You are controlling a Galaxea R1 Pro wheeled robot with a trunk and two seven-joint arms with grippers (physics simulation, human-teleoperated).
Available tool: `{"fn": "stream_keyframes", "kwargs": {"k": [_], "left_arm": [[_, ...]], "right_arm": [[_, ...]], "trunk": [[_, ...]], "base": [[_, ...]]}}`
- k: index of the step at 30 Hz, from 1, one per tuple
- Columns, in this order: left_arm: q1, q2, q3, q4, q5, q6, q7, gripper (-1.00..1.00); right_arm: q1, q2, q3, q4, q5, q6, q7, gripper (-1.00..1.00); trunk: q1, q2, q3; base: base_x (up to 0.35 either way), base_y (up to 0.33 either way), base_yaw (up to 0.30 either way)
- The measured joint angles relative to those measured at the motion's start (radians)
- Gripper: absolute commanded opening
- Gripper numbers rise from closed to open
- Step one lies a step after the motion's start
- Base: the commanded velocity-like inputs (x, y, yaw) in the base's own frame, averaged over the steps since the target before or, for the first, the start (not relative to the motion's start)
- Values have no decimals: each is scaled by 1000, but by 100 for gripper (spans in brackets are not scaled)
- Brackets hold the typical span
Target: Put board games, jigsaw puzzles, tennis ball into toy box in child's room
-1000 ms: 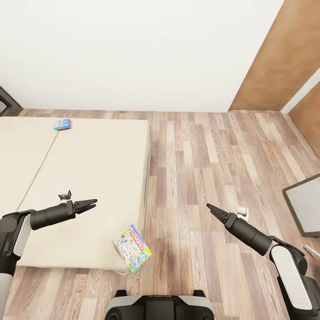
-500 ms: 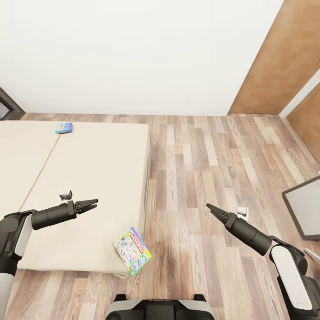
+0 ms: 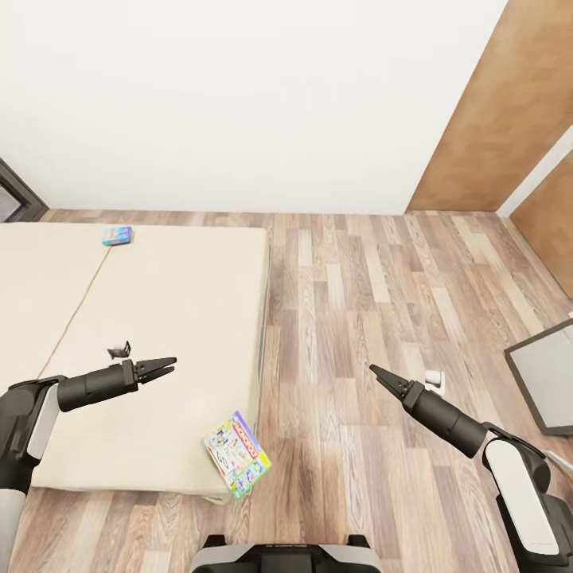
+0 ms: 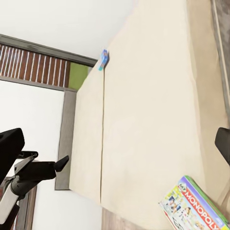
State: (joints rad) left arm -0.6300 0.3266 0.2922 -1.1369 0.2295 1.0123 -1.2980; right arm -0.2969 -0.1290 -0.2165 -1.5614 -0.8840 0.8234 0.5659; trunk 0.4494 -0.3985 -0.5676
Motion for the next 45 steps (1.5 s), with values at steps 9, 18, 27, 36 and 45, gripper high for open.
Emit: {"fn": "stream_keyframes", "kwargs": {"k": [9,18,27,36,45], "left_arm": [[0,0,-13,0,0,0,0,100],[0,0,-17,0,0,0,0,100],[0,0,-18,0,0,0,1,100],[0,0,-19,0,0,0,1,100],[0,0,-19,0,0,0,2,100]], "right_arm": [[0,0,0,-1,0,-1,0,100],[0,1,1,-1,0,-1,0,100],[0,1,0,0,0,-2,0,100],[0,1,1,0,0,-2,0,100],[0,1,1,0,0,-2,0,100]], "trunk": [[0,0,15],[0,0,30],[0,0,45],[0,0,60],[0,0,75]], "base": [[0,0,0],[0,0,0],[0,0,0],[0,0,0],[0,0,0]]}}
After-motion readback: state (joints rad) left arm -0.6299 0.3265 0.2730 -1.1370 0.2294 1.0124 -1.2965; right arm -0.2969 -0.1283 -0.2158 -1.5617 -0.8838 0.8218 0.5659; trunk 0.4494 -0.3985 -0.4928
